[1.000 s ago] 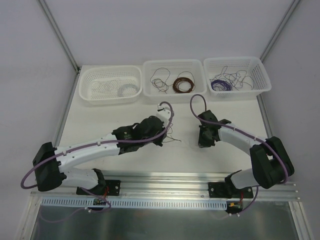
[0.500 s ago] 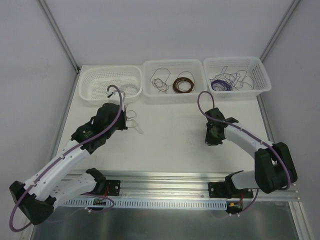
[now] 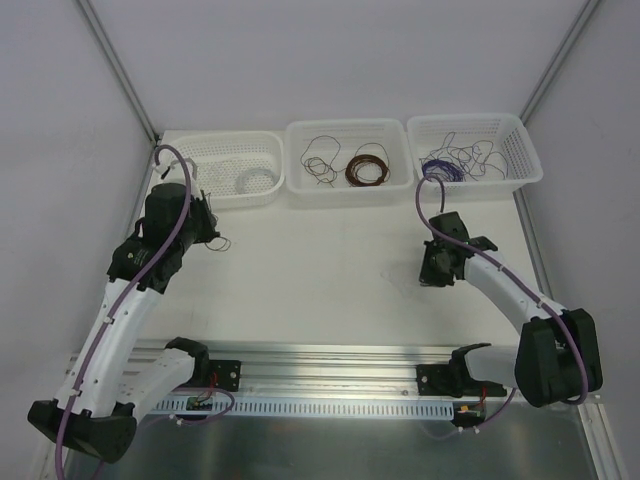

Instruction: Untangle the cables

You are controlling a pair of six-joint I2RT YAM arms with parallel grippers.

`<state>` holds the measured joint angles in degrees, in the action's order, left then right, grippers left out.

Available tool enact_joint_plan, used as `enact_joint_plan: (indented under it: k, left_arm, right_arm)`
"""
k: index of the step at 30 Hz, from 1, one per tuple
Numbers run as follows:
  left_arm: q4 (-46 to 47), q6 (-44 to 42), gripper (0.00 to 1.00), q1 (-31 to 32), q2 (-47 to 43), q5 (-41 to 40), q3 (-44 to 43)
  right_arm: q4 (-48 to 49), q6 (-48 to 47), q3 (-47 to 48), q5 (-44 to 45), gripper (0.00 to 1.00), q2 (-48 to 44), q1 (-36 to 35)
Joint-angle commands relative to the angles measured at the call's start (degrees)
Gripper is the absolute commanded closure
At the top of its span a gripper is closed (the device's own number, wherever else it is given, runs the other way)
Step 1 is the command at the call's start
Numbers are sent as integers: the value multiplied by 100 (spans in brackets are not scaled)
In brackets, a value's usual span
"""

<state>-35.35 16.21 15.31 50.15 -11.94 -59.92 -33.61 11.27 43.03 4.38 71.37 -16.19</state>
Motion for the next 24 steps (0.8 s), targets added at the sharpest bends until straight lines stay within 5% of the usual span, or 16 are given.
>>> enact_joint_plan:
  k: [1, 6, 18, 24]
  left_arm:
    - [256, 181, 100, -19, 301, 1060, -546]
    - [722, 357, 100, -11, 881, 1791, -1248]
    - [1795, 454, 100, 533, 3578, 2293, -3551]
    - [1918, 243, 100, 763, 5222, 2135, -5072]
  right_arm:
    - [152, -37, -5, -701, 96, -54, -261]
    - [407, 42, 13, -1044, 86, 254, -684]
    - [294, -221, 109, -790, 29, -527, -1097]
    - [-49, -432, 206, -518, 11, -1169, -1115]
